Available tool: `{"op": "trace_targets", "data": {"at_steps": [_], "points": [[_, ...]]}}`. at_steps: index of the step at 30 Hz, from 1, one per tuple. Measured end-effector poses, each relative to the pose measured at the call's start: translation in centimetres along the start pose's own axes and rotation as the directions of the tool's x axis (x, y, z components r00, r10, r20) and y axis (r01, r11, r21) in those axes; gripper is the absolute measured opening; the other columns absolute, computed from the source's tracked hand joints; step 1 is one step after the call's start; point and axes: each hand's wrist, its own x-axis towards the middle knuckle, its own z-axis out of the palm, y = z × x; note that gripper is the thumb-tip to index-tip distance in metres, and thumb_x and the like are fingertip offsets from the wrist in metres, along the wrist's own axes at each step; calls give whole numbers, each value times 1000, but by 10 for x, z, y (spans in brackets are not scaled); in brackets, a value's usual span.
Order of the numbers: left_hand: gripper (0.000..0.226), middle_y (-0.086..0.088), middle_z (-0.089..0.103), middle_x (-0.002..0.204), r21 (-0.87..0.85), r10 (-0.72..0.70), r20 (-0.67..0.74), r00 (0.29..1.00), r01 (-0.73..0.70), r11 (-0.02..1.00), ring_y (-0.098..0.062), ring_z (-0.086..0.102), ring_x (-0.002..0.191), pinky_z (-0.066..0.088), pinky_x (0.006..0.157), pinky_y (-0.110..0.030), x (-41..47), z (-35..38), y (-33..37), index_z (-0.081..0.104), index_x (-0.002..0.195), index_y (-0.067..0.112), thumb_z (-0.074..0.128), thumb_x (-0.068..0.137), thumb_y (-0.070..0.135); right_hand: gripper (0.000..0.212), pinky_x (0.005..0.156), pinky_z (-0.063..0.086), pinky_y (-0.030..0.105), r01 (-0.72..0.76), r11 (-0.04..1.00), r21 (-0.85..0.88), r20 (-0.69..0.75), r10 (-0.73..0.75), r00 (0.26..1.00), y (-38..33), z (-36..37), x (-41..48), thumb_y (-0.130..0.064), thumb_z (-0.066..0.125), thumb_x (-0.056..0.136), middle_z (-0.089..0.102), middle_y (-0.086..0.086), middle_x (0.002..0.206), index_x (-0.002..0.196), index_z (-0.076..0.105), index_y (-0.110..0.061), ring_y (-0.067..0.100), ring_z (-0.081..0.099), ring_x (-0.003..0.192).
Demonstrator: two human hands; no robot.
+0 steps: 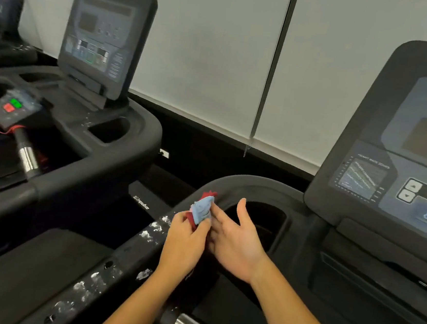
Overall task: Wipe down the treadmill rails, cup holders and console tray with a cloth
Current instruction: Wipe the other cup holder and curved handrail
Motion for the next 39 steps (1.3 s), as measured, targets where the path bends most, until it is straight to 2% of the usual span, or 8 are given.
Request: {"op": "trace_targets", "data": {"at_steps": [3,5,7,11,17,24,33,39], "points": [[13,-2,68,92,-60,-144,-35,989,142,988,-14,63,83,50,74,-29,4,-27,5,63,90,25,50,89,26,46,107,32,26,71,907,-414,-143,-142,980,6,-5,11,-50,27,98,49,-15,132,135,45,-30,8,40,131],[18,-1,70,91,-130,-203,-11,979,200,971,-18,66,86,53,77,-31,8,-44,7,66,97,23,50,90,26,28,93,37,19,73,741,-667,-255,-319,913,7,-16,16,-36,42,98,56,-16,119,122,55,-30,6,49,122],[17,3,67,92,48,-97,-80,992,101,994,-15,64,88,48,71,-20,15,-56,1,64,102,24,51,91,25,26,91,35,18,30,523,-852,-263,-476,839,10,-31,19,-25,48,97,54,-11,119,121,57,-23,5,49,116],[56,-10,49,125,712,158,-177,971,15,702,-27,47,115,39,93,-30,29,-60,-27,36,140,13,56,89,26,33,102,35,23,-59,199,-978,-160,-542,825,25,-55,24,-23,50,95,44,-1,135,127,53,-18,13,39,128],[62,-15,15,155,890,144,30,989,-92,447,-32,11,142,7,115,-46,38,-21,-46,18,148,22,26,96,54,45,107,33,29,-128,-137,-982,-32,-553,832,37,-62,22,-38,39,98,44,-4,138,139,40,-20,13,39,130],[69,-9,44,136,947,143,65,988,-106,304,-27,49,116,38,96,-39,73,-3,-45,20,145,20,23,91,63,50,101,37,32,-156,-244,-957,6,-555,832,42,-60,23,-42,30,99,52,0,135,143,33,-19,14,48,123],[55,-13,59,124,946,386,150,910,-246,212,-35,61,101,50,84,-45,55,-13,-72,56,125,15,29,88,46,52,89,43,31,-194,-330,-924,25,-558,830,47,-59,23,-42,23,101,57,1,127,146,27,-16,16,57,106],[56,-12,58,128,926,279,274,920,-331,184,-40,60,104,49,85,-49,87,4,-57,57,126,17,29,89,47,45,82,45,30,-191,-273,-943,1,-576,818,43,-57,26,-31,23,103,59,2,123,143,31,-15,17,60,98]]}}
